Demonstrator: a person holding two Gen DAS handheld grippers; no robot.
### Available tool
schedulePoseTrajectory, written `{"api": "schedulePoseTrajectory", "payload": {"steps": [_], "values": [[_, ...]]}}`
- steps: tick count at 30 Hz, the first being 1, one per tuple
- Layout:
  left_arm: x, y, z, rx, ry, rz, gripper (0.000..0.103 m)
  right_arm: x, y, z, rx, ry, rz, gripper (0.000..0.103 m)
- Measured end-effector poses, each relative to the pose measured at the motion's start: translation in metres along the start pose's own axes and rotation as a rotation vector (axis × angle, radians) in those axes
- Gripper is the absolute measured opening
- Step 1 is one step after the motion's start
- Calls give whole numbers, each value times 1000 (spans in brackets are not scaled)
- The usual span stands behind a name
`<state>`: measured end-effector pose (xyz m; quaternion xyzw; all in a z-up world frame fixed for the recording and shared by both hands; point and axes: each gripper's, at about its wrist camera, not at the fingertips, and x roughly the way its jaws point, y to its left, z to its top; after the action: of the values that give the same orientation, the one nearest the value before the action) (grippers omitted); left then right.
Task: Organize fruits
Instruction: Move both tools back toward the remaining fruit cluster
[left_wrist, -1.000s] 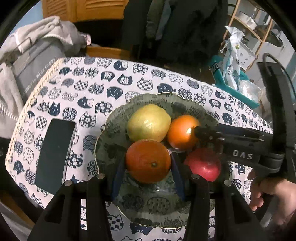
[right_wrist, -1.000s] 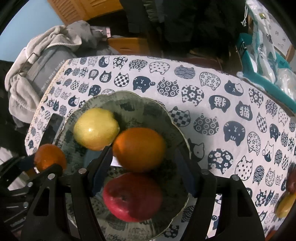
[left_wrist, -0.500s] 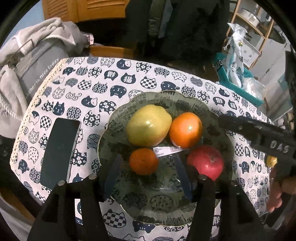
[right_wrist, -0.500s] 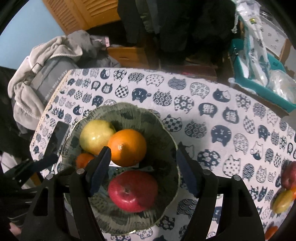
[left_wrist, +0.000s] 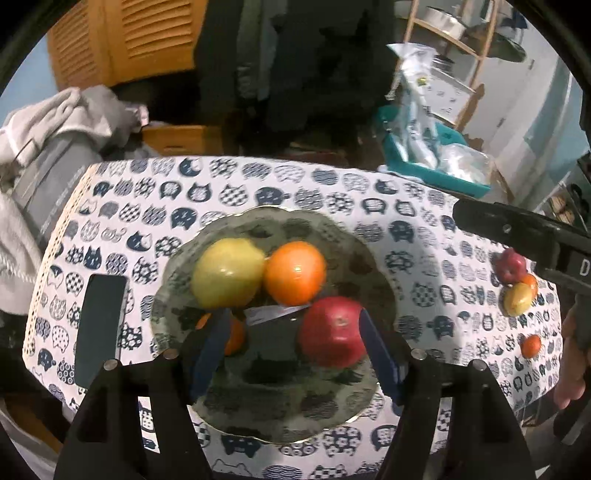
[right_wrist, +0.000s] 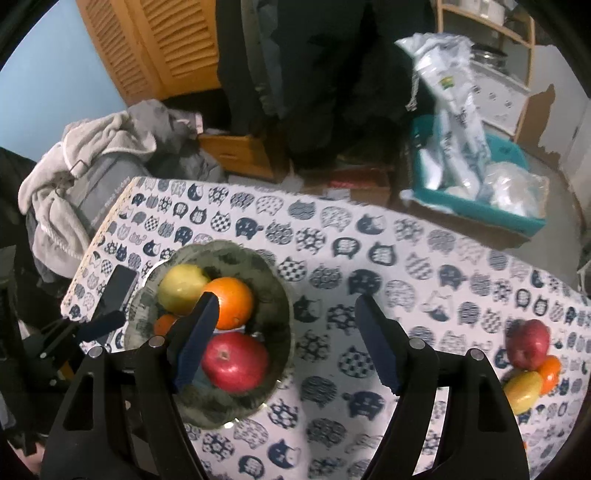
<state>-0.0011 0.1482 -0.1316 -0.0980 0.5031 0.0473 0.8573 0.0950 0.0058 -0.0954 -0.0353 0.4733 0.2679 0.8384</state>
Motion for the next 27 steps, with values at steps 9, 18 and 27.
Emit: {"api": "schedulePoseTrajectory", "payload": {"steps": [9,18,27], "values": [[-14,-38,1,71,-14,-34,78,-50,-30,-10,36,-60,-48,83],[-24,-76,0,144,-27,-61,81,-85,-58,-25,62,-92,-93,84],[-32,-116,-1,218,-42,-99,86,-112,-85,-48,72,-111,-151,85]]}}
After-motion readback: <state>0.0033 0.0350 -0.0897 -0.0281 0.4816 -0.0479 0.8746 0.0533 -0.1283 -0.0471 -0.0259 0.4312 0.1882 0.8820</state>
